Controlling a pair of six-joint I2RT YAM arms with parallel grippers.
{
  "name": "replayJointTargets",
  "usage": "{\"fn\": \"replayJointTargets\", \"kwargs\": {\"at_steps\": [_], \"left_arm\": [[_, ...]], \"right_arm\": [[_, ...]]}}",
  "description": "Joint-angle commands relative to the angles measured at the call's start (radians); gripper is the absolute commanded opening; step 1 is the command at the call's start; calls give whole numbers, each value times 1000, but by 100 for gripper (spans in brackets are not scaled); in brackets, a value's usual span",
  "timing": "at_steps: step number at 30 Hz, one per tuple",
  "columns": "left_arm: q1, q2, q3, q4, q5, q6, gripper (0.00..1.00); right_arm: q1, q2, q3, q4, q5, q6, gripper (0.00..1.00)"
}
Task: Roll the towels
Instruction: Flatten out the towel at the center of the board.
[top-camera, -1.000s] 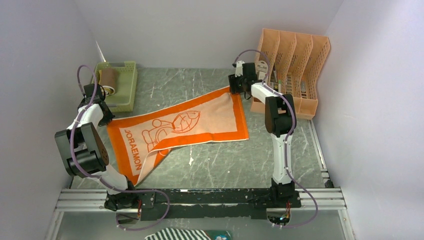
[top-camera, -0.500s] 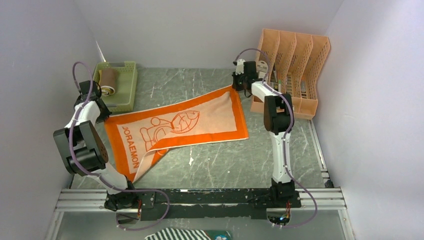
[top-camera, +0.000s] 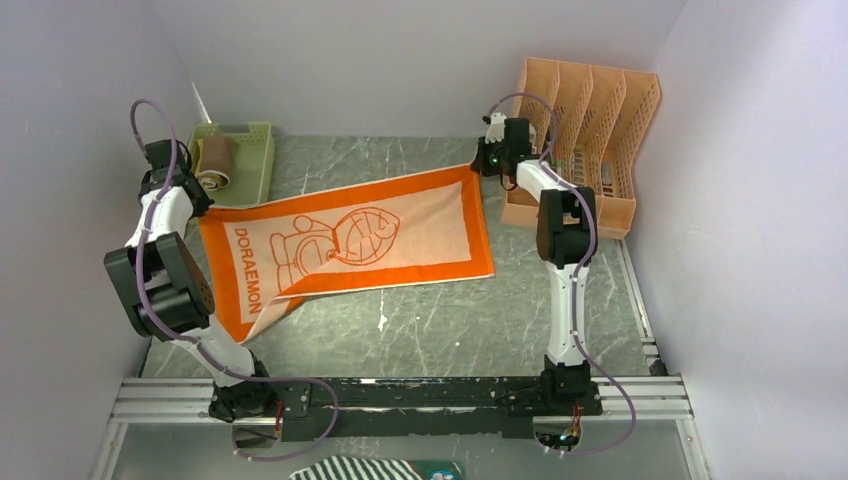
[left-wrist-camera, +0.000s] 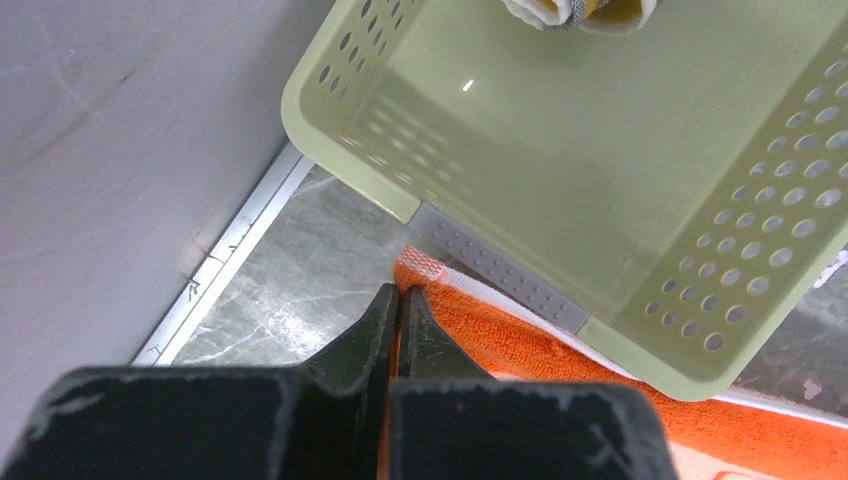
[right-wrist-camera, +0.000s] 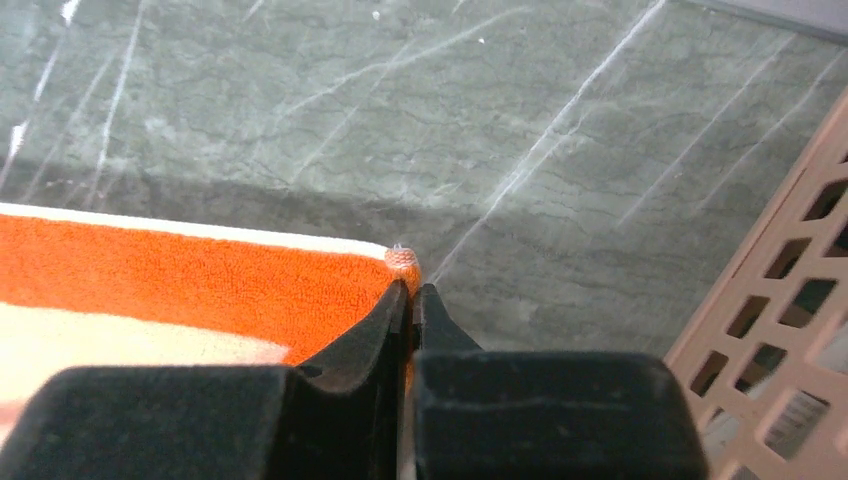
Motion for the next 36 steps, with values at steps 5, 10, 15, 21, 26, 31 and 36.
{"fn": "replayJointTargets", "kwargs": {"at_steps": [5,10,15,21,26,31,36], "left_arm": [[22,-196,13,126,-38,-36,7],[23,-368,-11,111,-9,-52,7],[23,-534,-41,48,-22,-48,7],[24,-785,-81,-99,5,-60,7],[23,-970,-92,-195,-7,-67,7],[24,-970,6,-334,-31,-44,7],[17,-941,37,-392,-111,-20,7]], "right_arm": [[-32,-252,-94,114,6,24,0],[-32,-436,-200,143,-19,48,0],[-33,-670,-372,156,-57,55,0],[-33,-966,-557,135,-68,84,0],[-31,-1094,-590,33,-91,87,0],[-31,-1172,-576,-51,-86,83,0],[-31,-1177,-527,-103,-43,105,0]]}}
